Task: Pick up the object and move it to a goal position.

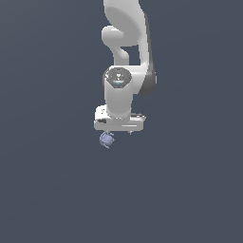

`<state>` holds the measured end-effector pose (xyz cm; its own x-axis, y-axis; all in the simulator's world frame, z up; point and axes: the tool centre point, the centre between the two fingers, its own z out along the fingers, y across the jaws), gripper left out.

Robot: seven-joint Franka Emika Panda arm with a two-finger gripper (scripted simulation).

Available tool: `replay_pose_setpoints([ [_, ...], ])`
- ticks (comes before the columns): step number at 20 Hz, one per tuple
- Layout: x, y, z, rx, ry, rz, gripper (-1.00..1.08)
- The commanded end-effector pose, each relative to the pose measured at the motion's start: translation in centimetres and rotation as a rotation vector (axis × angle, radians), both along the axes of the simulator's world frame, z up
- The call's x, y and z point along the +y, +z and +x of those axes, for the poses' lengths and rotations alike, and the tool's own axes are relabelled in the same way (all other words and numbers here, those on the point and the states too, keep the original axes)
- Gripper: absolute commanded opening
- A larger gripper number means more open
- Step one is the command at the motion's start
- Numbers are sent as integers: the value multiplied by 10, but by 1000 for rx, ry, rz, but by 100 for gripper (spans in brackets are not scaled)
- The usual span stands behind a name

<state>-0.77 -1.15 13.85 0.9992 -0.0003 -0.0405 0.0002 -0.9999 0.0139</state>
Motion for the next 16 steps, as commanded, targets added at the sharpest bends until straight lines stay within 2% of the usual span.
replay_pose_setpoints([
  [1, 0, 0, 0, 0, 0, 0, 100],
  [16, 3, 7, -3, -1, 34, -18, 100],
])
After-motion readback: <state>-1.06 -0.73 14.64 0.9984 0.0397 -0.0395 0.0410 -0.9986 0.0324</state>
